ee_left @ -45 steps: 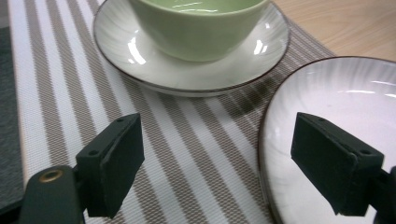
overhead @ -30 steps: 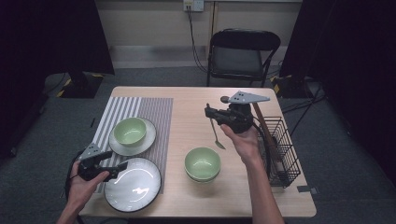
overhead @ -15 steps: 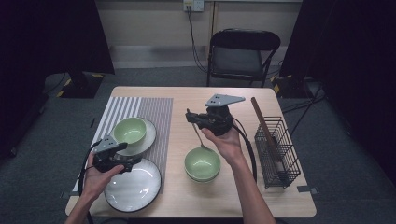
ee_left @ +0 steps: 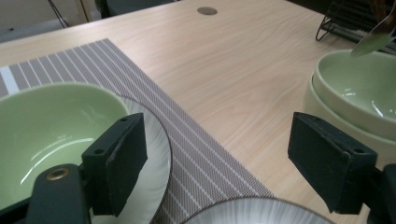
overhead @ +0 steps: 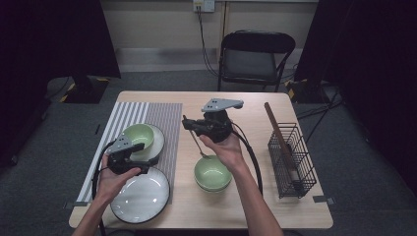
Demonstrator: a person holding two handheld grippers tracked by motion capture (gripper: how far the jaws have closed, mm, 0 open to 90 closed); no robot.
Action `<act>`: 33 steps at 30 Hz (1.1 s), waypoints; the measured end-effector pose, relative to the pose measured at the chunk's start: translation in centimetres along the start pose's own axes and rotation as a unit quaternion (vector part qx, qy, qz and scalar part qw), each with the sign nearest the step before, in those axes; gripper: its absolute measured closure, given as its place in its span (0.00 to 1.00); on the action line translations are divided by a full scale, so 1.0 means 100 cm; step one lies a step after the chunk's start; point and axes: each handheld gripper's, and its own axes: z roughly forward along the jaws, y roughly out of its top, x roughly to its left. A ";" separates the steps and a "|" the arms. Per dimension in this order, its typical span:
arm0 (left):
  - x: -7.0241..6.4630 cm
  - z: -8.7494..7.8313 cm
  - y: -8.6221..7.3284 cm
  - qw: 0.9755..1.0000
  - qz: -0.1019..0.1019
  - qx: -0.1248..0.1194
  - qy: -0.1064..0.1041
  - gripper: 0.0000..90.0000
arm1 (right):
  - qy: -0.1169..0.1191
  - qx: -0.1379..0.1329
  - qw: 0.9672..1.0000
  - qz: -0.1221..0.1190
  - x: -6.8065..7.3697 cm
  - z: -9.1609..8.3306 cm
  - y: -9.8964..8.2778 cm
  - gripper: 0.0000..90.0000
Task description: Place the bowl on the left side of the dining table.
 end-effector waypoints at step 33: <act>-0.027 0.022 0.055 0.993 0.010 -0.069 -0.099 0.42 | 0.043 0.010 0.999 -0.019 0.026 0.039 0.003 1.00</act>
